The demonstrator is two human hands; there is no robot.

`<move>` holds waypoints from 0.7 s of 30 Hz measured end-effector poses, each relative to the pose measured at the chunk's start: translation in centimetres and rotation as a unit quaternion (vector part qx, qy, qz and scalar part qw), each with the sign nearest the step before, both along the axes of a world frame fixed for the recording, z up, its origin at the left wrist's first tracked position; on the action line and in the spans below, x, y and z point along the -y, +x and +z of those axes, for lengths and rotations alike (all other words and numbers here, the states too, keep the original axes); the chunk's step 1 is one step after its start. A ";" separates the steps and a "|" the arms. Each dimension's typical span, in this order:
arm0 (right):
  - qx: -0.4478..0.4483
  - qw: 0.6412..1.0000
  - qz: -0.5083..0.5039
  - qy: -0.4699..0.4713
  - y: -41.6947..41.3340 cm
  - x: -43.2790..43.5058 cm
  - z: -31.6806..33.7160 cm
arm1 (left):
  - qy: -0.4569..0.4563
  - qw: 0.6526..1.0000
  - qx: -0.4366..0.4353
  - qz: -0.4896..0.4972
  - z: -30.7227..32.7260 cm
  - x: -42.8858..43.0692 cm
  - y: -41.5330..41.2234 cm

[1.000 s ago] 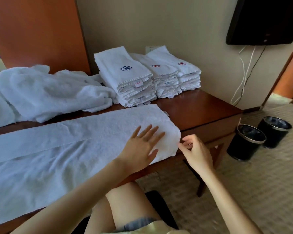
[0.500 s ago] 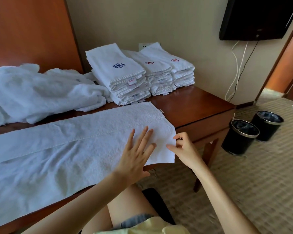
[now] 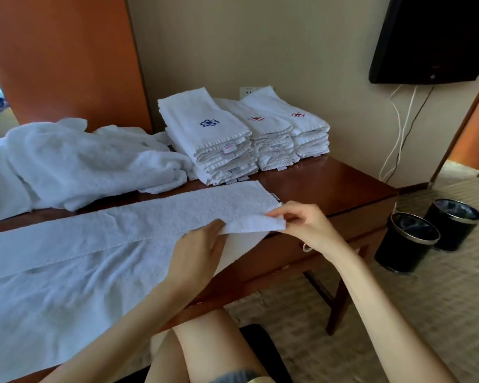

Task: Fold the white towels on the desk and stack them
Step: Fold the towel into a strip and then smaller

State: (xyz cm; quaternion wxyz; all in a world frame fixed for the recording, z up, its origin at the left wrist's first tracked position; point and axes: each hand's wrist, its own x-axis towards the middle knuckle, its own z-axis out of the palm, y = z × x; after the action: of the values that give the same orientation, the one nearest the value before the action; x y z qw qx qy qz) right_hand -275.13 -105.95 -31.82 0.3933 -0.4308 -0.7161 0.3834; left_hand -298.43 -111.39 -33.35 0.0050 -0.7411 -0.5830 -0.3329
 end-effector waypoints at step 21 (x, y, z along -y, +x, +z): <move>0.273 0.908 -0.313 0.056 -6.8 -14.8 -1.9 | -0.178 0.980 -0.042 0.080 1.5 -17.8 -2.9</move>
State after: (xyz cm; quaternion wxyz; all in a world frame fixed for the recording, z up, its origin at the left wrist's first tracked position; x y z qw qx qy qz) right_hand -281.92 -91.18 -33.70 0.3061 -0.6980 -0.6438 0.0675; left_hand -301.28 -93.62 -31.88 -0.0763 -0.6947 -0.6893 -0.1907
